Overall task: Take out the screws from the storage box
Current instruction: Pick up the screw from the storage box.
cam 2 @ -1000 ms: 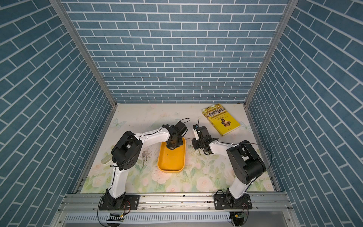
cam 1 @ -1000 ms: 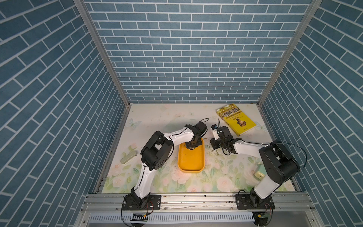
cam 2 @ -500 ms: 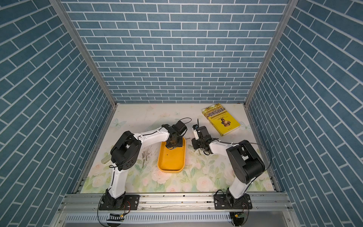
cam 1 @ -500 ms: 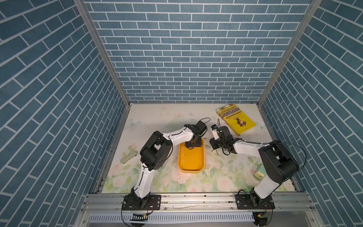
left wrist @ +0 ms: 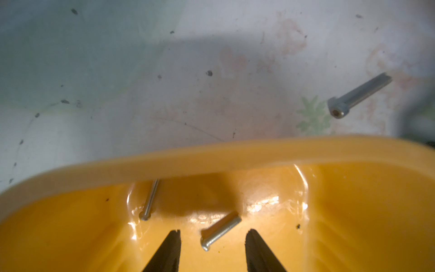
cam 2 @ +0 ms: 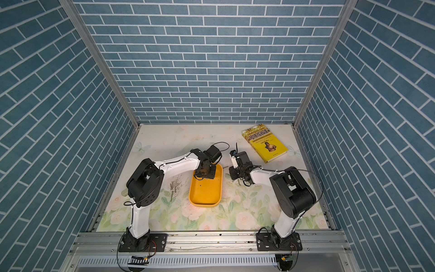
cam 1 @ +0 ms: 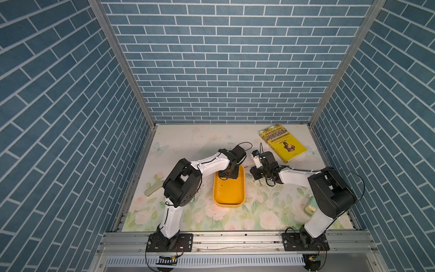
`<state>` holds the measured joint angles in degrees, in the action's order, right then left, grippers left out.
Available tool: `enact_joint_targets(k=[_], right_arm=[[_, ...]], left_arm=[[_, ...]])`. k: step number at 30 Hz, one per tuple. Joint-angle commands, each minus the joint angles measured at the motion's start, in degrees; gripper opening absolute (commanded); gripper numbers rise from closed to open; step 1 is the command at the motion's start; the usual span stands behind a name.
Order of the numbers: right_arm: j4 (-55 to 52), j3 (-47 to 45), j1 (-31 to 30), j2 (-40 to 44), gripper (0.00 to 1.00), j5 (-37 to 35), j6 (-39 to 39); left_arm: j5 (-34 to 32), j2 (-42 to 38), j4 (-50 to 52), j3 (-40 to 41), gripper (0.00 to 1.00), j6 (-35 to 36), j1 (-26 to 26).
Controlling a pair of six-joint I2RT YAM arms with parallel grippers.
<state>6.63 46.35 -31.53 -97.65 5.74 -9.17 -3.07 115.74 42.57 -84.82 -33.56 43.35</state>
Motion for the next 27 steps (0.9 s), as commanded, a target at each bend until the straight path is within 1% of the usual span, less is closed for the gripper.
enact_joint_targets(k=[1,9,13,14,17,21,22,24,27], right_arm=[[0.0,1.7,0.2,-1.1,0.35,0.8,0.5],[0.0,1.9,0.2,-1.3,0.35,1.0,0.6],[-0.1,2.0,0.2,-1.5,0.35,1.0,0.6],[-0.2,2.0,0.2,-1.5,0.35,1.0,0.6],[-0.2,2.1,0.2,-1.6,0.35,1.1,0.6],[-0.1,2.4,0.2,-2.0,0.35,1.5,0.7],[0.1,2.5,0.3,-1.9,0.35,1.5,0.7],[1.9,1.1,0.3,-0.4,0.39,2.6,1.0],[5.4,-1.9,0.2,4.5,0.41,2.1,1.4]], left_arm=[[1.2,0.4,0.9,-0.7,0.49,2.3,-0.3],[2.4,3.1,1.2,-1.1,0.48,3.5,-0.3],[2.0,4.5,2.1,-0.7,0.43,3.5,-0.4],[1.9,4.8,2.1,-0.4,0.4,3.6,-0.4],[1.9,5.4,2.1,1.0,0.25,3.7,-0.4],[1.9,6.4,2.4,3.2,0.02,3.7,-0.3],[1.8,6.5,2.3,3.8,0.0,3.6,-0.4],[1.5,6.3,2.2,4.7,0.0,3.6,-0.4],[-0.2,4.5,1.2,5.5,0.0,3.7,-0.3]])
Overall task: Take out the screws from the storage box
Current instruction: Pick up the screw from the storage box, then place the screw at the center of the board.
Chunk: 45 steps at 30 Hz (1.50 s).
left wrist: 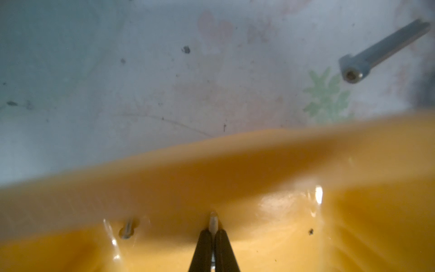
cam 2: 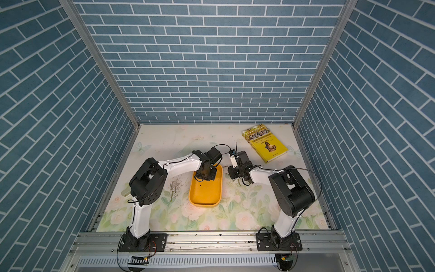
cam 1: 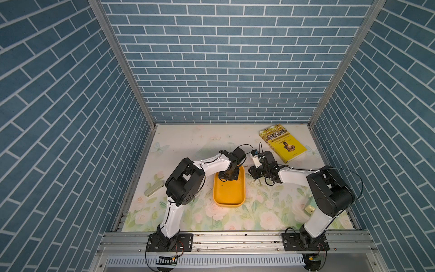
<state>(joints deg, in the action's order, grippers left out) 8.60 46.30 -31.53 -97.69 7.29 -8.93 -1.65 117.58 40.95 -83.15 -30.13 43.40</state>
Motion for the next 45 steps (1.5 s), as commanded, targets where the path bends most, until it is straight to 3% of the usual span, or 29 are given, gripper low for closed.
enact_joint_targets(k=[1,9,15,19,25,30,34,36,40,45], right_arm=[[4.0,-2.6,0.2,6.2,0.42,0.3,1.6],[11.4,-7.6,0.1,15.8,0.4,3.1,6.0],[10.9,-6.2,-1.4,18.4,0.4,5.6,10.8],[8.8,-3.6,-5.4,17.7,0.41,7.5,16.6],[2.7,3.4,-14.6,11.1,0.42,11.9,32.2],[6.4,3.4,-15.8,9.4,0.34,16.3,42.8],[2.3,3.3,-15.9,7.5,0.37,21.2,59.8],[0.9,5.0,-15.9,5.8,0.36,20.1,61.5],[-6.1,11.6,-15.9,0.8,0.36,18.1,64.8],[-11.3,18.2,-16.0,-5.8,0.35,13.5,71.6]], left_arm=[[-1.8,1.3,1.8,4.1,0.0,0.5,-0.4],[-3.5,-14.7,-6.1,5.2,0.0,3.1,-0.4],[-10.9,-24.2,-6.0,6.4,0.0,3.0,-1.1],[-10.5,-30.4,-6.6,11.3,0.0,0.4,-7.4],[-8.9,-38.7,-9.0,23.5,0.0,-5.5,-20.7],[-3.8,-38.8,-10.8,31.2,0.0,-7.9,-25.4],[-1.4,-36.5,-13.3,35.3,0.0,-8.3,-25.7],[-1.3,-36.2,-14.5,36.4,0.0,-8.3,-25.9],[-3.4,-36.0,-14.2,37.0,0.09,-8.6,-26.1],[-3.3,-33.2,-14.6,37.5,0.11,-7.6,-26.5]])
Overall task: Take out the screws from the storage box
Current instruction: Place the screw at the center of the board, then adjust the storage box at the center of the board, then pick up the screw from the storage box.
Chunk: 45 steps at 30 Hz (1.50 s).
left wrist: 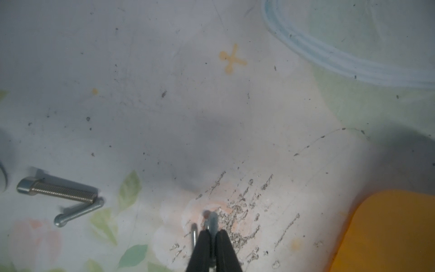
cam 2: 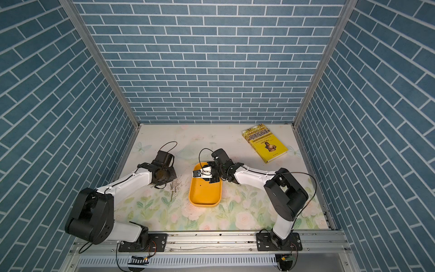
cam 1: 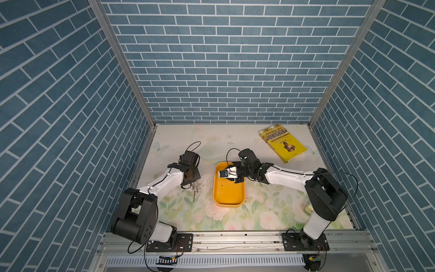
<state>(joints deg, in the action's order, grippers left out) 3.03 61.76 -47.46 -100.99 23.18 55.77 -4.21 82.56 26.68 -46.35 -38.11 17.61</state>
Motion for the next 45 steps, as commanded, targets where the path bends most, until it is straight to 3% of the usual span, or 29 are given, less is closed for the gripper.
enact_joint_targets(k=[1,3,18,22,23,34,45], right_arm=[[-6.4,3.7,-0.1,-3.8,0.37,-2.8,8.1],[-8.4,6.0,0.0,-6.2,0.41,-3.4,10.2],[-22.9,21.5,-0.1,-17.9,0.37,-7.3,15.4],[-24.3,23.9,-0.2,-19.8,0.36,-8.7,15.7],[-24.7,24.4,-0.2,-20.2,0.36,-8.9,15.8],[-30.7,31.3,-0.9,-27.3,0.32,-11.0,16.1],[-49.5,43.2,-1.3,-35.2,0.22,-10.6,12.5]], left_arm=[[-0.6,2.5,-0.3,0.6,0.11,0.5,-0.9],[-0.1,3.2,-0.6,0.8,0.2,0.9,-1.2],[-0.8,-1.0,-0.9,1.4,0.23,2.4,-2.1],[-1.2,-4.4,-1.4,2.2,0.48,2.7,-2.1],[-1.5,-5.3,-1.5,2.4,0.5,2.7,-2.1],[-2.3,-7.6,-1.2,2.5,0.51,2.9,-2.3],[-2.2,-7.3,-1.2,2.5,0.51,3.0,-2.3]])
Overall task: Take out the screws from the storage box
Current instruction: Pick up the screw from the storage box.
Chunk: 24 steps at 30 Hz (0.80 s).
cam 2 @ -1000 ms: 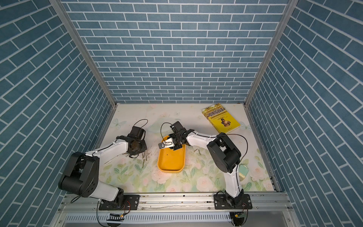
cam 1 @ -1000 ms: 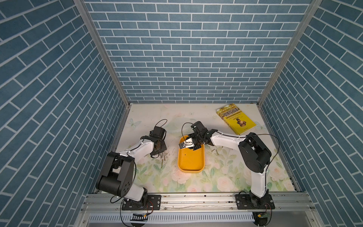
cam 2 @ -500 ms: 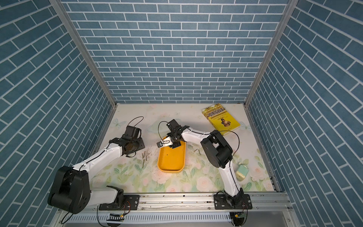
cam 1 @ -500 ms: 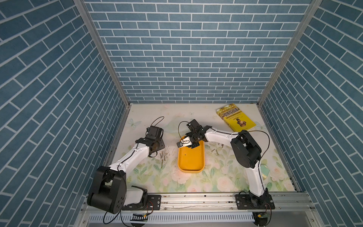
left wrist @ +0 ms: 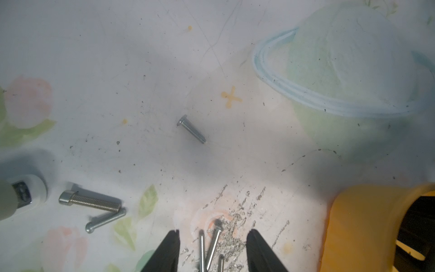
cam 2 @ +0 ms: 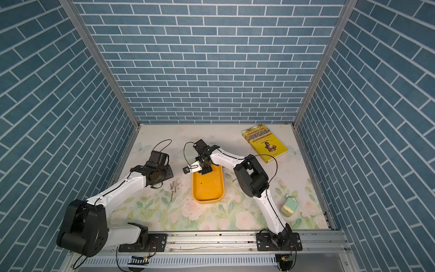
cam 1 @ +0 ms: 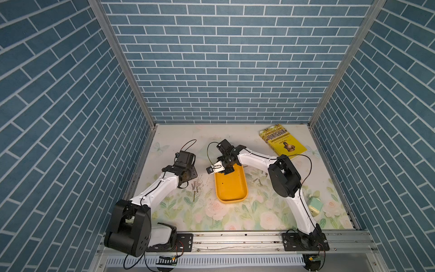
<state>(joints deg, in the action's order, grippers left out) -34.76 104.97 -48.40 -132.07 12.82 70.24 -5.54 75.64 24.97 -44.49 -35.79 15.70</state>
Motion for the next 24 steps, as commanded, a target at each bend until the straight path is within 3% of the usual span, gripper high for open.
enact_joint_targets(k=[1,9,13,18,24], right_arm=[[-13.0,0.7,-0.4,-4.6,0.21,0.3,-2.4],[-18.8,3.5,-0.4,-7.9,0.18,2.3,-5.8],[-19.2,3.5,-0.5,-8.8,0.04,1.9,-6.4],[-19.7,3.3,-0.5,-9.6,0.0,1.2,-6.9],[-7.9,-5.7,-0.4,-0.3,0.0,2.0,-6.3]], left_arm=[[-0.8,-0.3,0.5,0.6,0.51,0.7,-0.4],[-0.5,0.2,0.5,0.5,0.5,0.8,-0.4],[-0.2,0.3,0.5,0.5,0.5,0.8,-0.4],[0.3,0.1,0.3,0.5,0.5,1.0,-0.5],[0.6,-0.2,0.1,0.6,0.49,1.1,-0.4]])
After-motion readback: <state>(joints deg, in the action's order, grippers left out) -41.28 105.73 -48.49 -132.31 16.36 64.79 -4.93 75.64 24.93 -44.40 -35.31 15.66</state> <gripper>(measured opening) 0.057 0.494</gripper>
